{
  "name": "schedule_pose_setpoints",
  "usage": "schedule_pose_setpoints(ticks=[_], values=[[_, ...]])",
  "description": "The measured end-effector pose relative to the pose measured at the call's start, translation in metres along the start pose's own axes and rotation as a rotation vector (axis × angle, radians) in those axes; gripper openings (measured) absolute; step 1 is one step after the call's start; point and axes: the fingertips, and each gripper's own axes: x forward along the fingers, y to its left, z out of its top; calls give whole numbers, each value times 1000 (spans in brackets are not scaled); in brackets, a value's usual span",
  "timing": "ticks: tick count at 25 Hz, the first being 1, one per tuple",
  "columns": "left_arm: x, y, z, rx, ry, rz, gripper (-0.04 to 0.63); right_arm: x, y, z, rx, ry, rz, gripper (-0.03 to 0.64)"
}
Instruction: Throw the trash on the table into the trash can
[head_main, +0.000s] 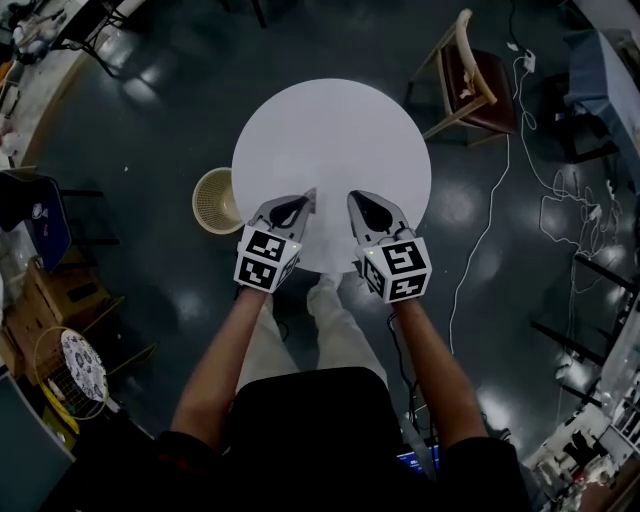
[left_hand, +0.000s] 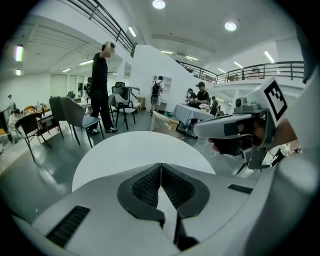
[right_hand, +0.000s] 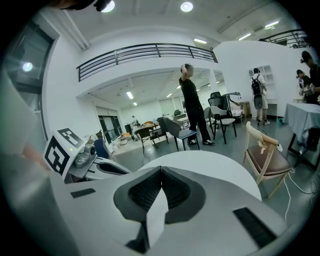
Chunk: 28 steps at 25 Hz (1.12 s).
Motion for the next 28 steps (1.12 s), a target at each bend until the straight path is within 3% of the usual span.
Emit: schedule_pose_setpoints(ticks=[8, 13, 28], values=[[-31, 45, -24, -44, -15, 12, 15, 40, 50, -13, -10, 50, 18, 17], [-63, 95, -47, -72, -25, 27, 15, 84, 96, -13, 26, 44, 12, 17], [-127, 224, -122, -177, -44, 79, 15, 203, 216, -40, 3, 116, 77, 17]])
